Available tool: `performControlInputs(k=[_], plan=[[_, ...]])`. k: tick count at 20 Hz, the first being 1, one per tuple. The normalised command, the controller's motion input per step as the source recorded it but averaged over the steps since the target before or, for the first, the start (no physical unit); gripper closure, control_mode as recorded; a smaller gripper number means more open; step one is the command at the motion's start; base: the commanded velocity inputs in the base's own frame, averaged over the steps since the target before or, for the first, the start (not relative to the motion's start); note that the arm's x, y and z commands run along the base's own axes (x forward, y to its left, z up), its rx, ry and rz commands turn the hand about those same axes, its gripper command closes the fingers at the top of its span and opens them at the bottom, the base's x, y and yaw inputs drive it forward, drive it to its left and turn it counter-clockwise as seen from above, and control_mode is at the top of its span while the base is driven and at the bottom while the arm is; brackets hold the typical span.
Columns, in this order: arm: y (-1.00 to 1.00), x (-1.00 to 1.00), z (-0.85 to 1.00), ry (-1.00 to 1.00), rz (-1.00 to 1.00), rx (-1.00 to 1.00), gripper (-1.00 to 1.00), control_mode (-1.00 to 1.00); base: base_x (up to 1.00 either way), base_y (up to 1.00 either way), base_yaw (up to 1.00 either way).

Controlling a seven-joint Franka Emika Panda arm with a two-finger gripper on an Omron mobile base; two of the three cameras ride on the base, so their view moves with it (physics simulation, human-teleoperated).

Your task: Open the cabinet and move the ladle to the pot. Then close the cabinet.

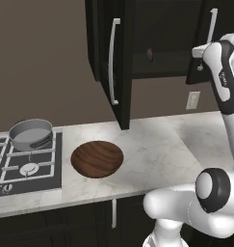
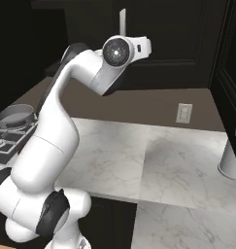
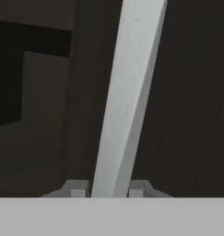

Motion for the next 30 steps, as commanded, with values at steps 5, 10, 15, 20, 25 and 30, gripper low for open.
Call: performControlInputs(k=[5,10,15,20,25,30], plan=[[-0.38,-0.49,0.0,0.0,0.02,0.0,1.0,-1.0,0.0,0.0,0.0],[-0.35,-0.45,0.0,0.0,0.02,0.0,1.0,-1.0,0.0,0.0,0.0],[-0.3,-0.41,0.0,0.0,0.03,0.0,1.0,-1.0,0.0,0.0,0.0],[-0.25,-0.34,0.0,0.0,0.01,0.0,1.0,-1.0,0.0,0.0,0.0],[-0.17,-0.2,0.0,0.0,0.0,0.0,-1.0,-1.0,0.0,0.0,0.0],[-0.19,-0.17,0.0,0.0,0.0,0.0,-1.0,-1.0,0.0,0.0,0.0]])
